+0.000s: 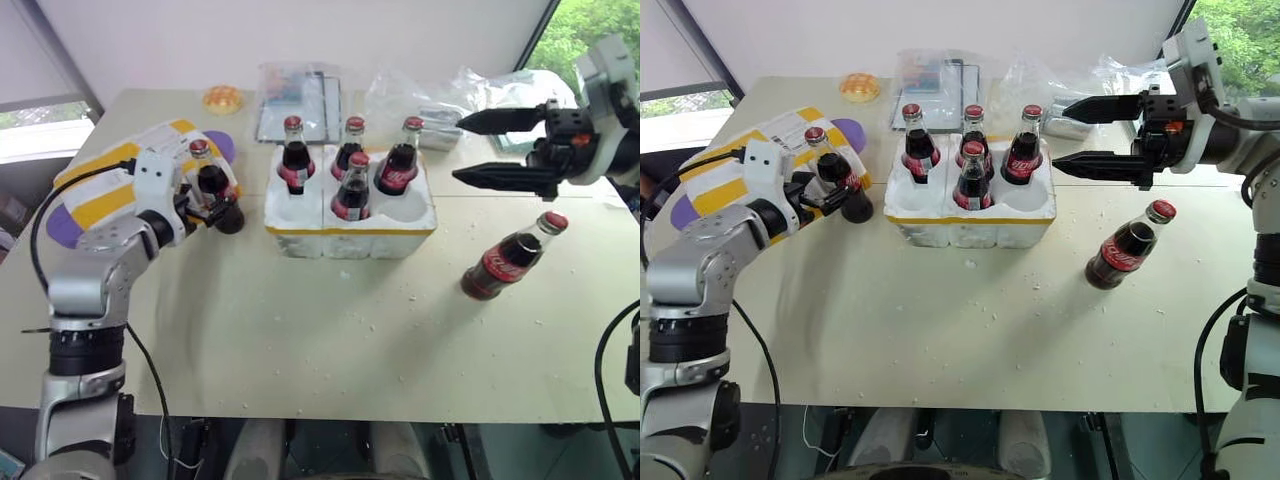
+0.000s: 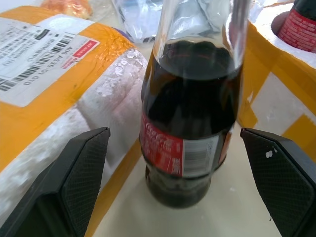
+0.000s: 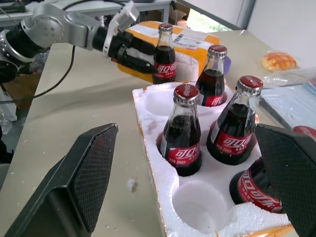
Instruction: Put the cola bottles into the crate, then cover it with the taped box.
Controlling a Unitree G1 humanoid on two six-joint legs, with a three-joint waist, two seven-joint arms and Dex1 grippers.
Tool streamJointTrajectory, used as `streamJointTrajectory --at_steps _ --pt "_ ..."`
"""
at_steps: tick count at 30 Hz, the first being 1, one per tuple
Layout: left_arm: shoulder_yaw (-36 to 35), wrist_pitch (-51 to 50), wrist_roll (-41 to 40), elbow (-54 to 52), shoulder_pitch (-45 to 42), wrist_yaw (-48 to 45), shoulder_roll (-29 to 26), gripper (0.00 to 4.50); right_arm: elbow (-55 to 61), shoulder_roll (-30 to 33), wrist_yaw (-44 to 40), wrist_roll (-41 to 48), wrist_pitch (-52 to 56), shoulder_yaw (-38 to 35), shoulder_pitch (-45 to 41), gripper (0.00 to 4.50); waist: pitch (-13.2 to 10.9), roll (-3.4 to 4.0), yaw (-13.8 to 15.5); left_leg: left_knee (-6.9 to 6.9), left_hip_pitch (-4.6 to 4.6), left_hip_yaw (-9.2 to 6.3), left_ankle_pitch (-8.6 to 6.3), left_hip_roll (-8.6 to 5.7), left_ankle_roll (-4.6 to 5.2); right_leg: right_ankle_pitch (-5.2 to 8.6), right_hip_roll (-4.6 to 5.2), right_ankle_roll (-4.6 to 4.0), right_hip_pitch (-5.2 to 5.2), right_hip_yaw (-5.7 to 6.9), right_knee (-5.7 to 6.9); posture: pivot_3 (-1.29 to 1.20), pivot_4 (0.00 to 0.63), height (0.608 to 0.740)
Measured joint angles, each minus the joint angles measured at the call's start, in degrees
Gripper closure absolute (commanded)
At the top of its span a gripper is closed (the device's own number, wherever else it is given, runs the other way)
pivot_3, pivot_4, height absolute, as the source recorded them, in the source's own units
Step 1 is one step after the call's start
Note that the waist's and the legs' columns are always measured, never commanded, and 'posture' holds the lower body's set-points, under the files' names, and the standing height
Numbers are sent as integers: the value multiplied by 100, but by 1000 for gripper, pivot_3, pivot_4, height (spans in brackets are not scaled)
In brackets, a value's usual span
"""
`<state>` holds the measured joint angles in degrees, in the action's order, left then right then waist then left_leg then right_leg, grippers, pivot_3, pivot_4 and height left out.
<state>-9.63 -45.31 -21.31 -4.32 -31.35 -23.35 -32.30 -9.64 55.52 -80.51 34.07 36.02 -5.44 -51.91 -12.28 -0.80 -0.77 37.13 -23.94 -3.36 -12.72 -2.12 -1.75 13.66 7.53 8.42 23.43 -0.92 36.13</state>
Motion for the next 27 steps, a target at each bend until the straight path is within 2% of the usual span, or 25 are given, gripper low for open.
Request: streamJointTrajectory --at_steps 11,14,16,24,27 --pt "445 714 455 1145 -471 -269 139 70 82 2 92 63 53 -73 136 0 0 0 -10 0 -3 0 0 0 0 -2 0 3 3 0 0 0 150 737" --pt "443 828 506 1396 -534 -308 172 910 140 2 126 77 69 -95 151 0 0 0 -5 -1 -4 -1 0 0 0 -2 0 3 4 1 0 0 150 737" --pt "443 854 511 1506 -609 -341 199 1706 160 2 147 97 81 -129 173 0 0 0 0 -1 -5 -1 0 0 0 -2 0 3 4 1 0 0 150 737" --pt "432 689 547 1541 -715 -574 128 1673 232 3 203 105 117 -202 269 0 0 0 -3 0 -11 -2 0 0 0 -3 0 5 9 1 -1 0 150 737" --pt "371 332 248 1496 -912 -876 -52 1673 240 3 208 104 117 -203 269 0 -2 -4 -5 3 -41 -4 1 0 0 -4 0 7 35 2 2 0 150 737"
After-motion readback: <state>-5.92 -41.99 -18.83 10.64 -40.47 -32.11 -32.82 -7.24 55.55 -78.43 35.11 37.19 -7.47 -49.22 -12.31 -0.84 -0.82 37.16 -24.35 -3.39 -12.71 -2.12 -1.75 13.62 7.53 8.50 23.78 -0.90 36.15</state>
